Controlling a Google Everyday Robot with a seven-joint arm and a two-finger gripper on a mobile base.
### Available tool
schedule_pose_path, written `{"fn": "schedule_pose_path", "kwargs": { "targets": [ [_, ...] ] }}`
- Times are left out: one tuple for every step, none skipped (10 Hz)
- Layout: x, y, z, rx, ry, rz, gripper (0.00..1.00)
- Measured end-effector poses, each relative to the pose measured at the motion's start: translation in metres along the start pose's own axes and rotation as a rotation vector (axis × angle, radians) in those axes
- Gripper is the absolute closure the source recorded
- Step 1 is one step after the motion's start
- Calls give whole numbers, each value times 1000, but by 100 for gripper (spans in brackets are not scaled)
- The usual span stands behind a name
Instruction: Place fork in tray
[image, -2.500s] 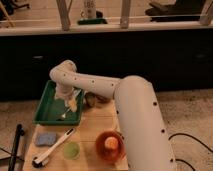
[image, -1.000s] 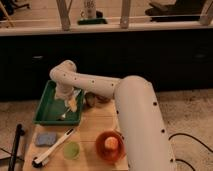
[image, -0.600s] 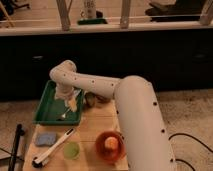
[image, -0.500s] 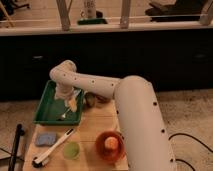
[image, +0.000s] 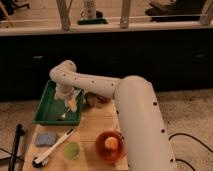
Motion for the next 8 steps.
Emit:
{"fn": "schedule_pose_path", "kwargs": {
  "targets": [
    [0,0,0,0,0,0,20],
    [0,0,0,0,0,0,20],
    [0,0,0,0,0,0,20],
    [0,0,0,0,0,0,20],
    [0,0,0,0,0,0,20],
    [0,0,0,0,0,0,20],
    [0,0,0,0,0,0,20],
    [0,0,0,0,0,0,20]
  ]
}}
